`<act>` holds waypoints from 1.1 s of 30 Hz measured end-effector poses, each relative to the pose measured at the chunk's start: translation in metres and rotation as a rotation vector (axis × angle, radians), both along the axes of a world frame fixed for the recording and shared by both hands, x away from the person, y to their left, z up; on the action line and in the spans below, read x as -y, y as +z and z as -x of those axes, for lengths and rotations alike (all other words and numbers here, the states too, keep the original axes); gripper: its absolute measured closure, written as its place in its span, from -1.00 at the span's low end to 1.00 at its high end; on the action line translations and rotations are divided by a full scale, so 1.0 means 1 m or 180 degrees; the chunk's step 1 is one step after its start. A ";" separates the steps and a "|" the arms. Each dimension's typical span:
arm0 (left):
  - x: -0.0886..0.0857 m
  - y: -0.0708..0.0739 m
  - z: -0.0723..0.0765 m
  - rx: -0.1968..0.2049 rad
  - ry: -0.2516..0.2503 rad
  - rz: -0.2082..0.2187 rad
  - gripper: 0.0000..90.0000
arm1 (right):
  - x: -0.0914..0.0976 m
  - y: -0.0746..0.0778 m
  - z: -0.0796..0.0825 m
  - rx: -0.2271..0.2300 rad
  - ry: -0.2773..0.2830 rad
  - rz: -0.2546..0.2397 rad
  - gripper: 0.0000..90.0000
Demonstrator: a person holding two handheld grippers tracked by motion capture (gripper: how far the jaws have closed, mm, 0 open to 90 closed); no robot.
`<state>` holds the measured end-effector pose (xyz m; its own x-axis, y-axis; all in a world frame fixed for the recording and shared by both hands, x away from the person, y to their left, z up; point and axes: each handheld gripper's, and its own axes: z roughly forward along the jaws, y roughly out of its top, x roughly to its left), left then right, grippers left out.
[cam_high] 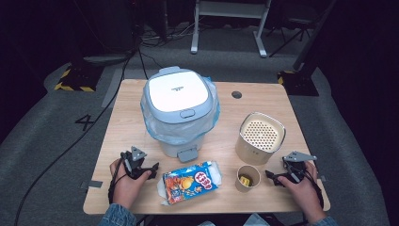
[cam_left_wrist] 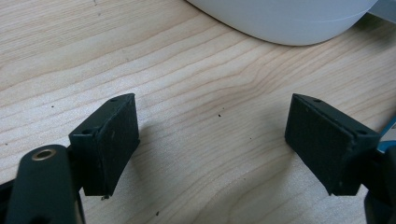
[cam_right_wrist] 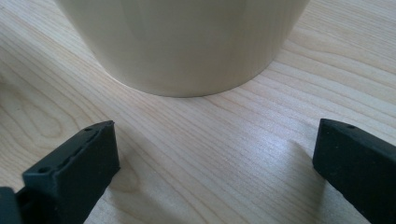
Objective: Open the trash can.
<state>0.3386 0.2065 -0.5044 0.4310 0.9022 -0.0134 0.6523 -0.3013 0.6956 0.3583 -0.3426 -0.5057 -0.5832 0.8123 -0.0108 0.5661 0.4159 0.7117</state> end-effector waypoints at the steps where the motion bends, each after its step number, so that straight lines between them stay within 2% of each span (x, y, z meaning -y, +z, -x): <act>1: 0.000 0.000 0.000 0.0000 0.0000 -0.0002 -0.60 | 0.000 0.000 0.000 0.0000 0.0000 0.0000 -0.99; 11: -0.001 0.000 0.000 0.0015 -0.0085 0.0005 -0.57 | 0.000 0.000 0.000 -0.0004 0.0015 0.0001 -0.99; 12: -0.001 0.002 0.001 0.0021 -0.0118 0.0012 -0.36 | 0.000 0.000 0.000 0.0000 0.0010 0.0003 -0.98; 13: -0.001 0.002 0.001 0.0021 -0.0118 0.0012 -0.26 | 0.000 0.000 0.000 0.0000 0.0010 0.0003 -0.98; 14: -0.001 0.003 0.001 0.0023 -0.0124 0.0009 -0.22 | 0.000 0.000 0.001 0.0018 -0.0012 -0.0010 -0.88; 15: -0.001 0.003 0.001 0.0023 -0.0124 0.0009 -0.21 | 0.000 0.000 0.001 0.0018 -0.0012 -0.0010 -0.88; 16: -0.001 0.004 0.000 0.0008 -0.0137 -0.0003 -0.15 | 0.001 0.001 0.004 0.0079 0.0002 -0.0050 -0.65; 19: -0.002 0.008 0.000 -0.0003 -0.0191 0.0022 -0.08 | 0.001 0.002 0.005 0.0109 0.0012 -0.0073 -0.58; 23: -0.006 0.017 0.001 0.0007 -0.0271 0.0145 0.01 | 0.002 0.002 0.005 0.0131 -0.0037 -0.0099 -0.44; 24: -0.007 0.021 0.001 -0.0002 -0.0315 0.0202 0.06 | 0.003 0.002 0.005 0.0148 -0.0022 -0.0105 -0.35; 25: -0.007 0.021 0.001 -0.0002 -0.0315 0.0202 0.10 | 0.003 0.002 0.005 0.0148 -0.0022 -0.0105 -0.35; 27: -0.010 0.027 0.002 0.0028 -0.0381 0.0243 0.14 | 0.003 0.003 0.006 0.0169 -0.0005 -0.0126 -0.15; 30: -0.013 0.035 0.003 0.0025 -0.0478 0.0293 0.27 | 0.003 0.003 0.006 0.0188 0.0003 -0.0140 0.03; 31: -0.015 0.040 0.003 0.0065 -0.0554 0.0300 0.34 | 0.003 0.003 0.007 0.0193 0.0025 -0.0147 0.07; 33: -0.016 0.044 0.004 0.0084 -0.0592 0.0363 0.34 | 0.003 0.003 0.007 0.0197 0.0045 -0.0150 0.12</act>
<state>0.3344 0.2224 -0.4606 0.5915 0.8005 -0.0972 0.5738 -0.3332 0.7482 0.3512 -0.3458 -0.5027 -0.5939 0.8045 -0.0091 0.5148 0.3886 0.7642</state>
